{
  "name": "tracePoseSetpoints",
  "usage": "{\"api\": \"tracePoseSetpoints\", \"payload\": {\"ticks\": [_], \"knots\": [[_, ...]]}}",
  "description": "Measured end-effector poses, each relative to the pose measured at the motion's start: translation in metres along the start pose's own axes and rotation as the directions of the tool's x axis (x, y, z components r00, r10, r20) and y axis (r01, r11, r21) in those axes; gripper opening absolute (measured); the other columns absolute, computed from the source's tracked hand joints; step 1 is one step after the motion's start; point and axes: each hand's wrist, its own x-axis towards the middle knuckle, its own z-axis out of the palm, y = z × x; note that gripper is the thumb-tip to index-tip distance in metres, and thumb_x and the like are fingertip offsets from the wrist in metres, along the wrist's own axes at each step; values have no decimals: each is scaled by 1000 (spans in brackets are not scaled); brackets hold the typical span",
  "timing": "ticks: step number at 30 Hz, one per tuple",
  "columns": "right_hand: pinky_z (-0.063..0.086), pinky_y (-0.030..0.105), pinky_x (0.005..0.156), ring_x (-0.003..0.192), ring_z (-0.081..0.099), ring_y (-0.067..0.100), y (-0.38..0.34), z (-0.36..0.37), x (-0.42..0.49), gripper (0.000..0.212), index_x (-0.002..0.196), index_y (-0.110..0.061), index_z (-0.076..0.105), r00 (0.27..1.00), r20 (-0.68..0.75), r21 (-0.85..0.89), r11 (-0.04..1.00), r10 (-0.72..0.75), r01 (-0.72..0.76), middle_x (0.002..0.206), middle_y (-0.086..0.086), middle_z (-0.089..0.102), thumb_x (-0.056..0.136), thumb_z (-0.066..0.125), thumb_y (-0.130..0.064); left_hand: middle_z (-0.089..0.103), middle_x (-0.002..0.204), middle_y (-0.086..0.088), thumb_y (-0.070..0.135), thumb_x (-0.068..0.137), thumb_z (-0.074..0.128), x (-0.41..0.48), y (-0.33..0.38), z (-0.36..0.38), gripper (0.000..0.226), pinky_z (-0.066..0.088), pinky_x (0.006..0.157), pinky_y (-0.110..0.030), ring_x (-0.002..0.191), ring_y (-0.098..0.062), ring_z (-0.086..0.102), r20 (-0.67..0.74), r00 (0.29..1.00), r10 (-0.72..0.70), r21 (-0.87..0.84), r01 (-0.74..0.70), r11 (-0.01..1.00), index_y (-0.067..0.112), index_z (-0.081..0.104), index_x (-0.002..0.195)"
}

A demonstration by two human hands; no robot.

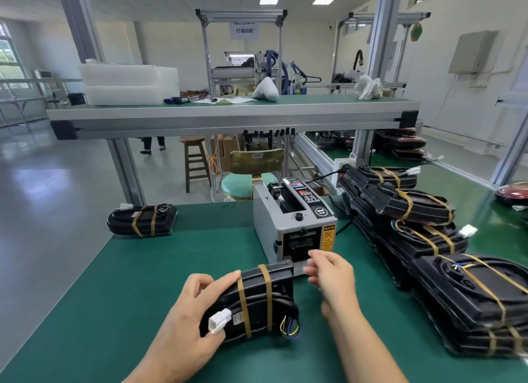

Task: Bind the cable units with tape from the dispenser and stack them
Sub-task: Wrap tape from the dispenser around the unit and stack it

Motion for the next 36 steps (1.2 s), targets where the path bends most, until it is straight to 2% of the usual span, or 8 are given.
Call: {"api": "tracePoseSetpoints", "payload": {"ticks": [6, 12, 16, 20, 25, 30, 33, 36], "knots": [[45, 23, 50, 51, 54, 12, -7, 9, 18, 16, 80, -4, 68, 996, -58, 2, 997, 72, -72, 59, 2, 64, 92, 64, -14, 40, 121, 26, 13, 69, 51, 5, 1, -8, 86, 41, 89, -14, 108, -7, 51, 112, 994, -7, 48, 2, 999, 62, 29, 137], [44, 20, 43, 46, 55, 9, -17, 17, 21, 15, 76, -6, 66, 990, -97, -3, 994, 105, -105, 60, 3, 65, 89, 68, -13, 36, 128, 29, 9, 72, 45, 9, 2, -12, 89, 41, 67, -13, 82, -10, 54, 218, 975, -44, 31, 38, 999, 65, 24, 138], [42, 18, 40, 44, 57, 7, -23, 19, 21, 13, 74, -8, 63, 987, -111, -22, 992, 117, -121, 61, 3, 66, 86, 68, -9, 32, 131, 30, 27, 69, 59, 11, 2, -13, 82, 48, 81, -19, 100, -7, 56, 253, 964, -81, 3, 83, 997, 65, 27, 135], [42, 21, 42, 42, 55, 9, -24, 23, 21, 16, 68, -9, 62, 983, -141, -29, 992, 117, -122, 42, -4, 61, 82, 66, -5, 42, 124, 29, 58, 73, 63, 12, 6, -7, 60, 36, 93, -10, 118, 3, 47, 144, 986, -81, -30, 86, 996, 61, 39, 128], [43, 22, 45, 43, 52, 9, -24, 25, 15, 15, 66, -9, 64, 977, -168, 35, 992, 128, -124, 40, -6, 59, 81, 65, -7, 50, 113, 27, 34, 89, 65, 18, 16, 4, 30, 41, 81, -6, 110, -4, 51, -18, 999, -47, 49, 48, 998, 46, 53, 114], [39, 15, 36, 39, 51, 3, -23, 14, -15, 12, 72, -7, 63, 991, -47, 187, 976, 127, -116, 52, -2, 60, 82, 70, -5, 46, 105, 24, 35, 92, 58, 29, 20, -1, 40, 41, 80, -13, 97, -1, 48, 80, 996, -30, 162, 17, 987, 53, 38, 121], [41, 14, 37, 42, 54, 3, -22, 8, -43, 9, 77, -7, 66, 994, 43, 230, 967, 100, -107, 54, -3, 63, 85, 69, -7, 36, 97, 17, 49, 94, 48, 37, 27, 0, 52, 41, 81, -20, 87, -4, 45, 183, 981, -61, 271, 9, 963, 69, 21, 133], [44, 15, 41, 47, 59, 6, -23, 4, -62, 7, 80, -5, 69, 994, 84, 253, 963, 69, -88, 61, 1, 67, 87, 67, -5, 37, 100, 15, 62, 93, 38, 42, 34, 4, 47, 39, 81, -24, 84, -7, 47, 196, 978, -79, 389, -4, 921, 66, 22, 137]]}}
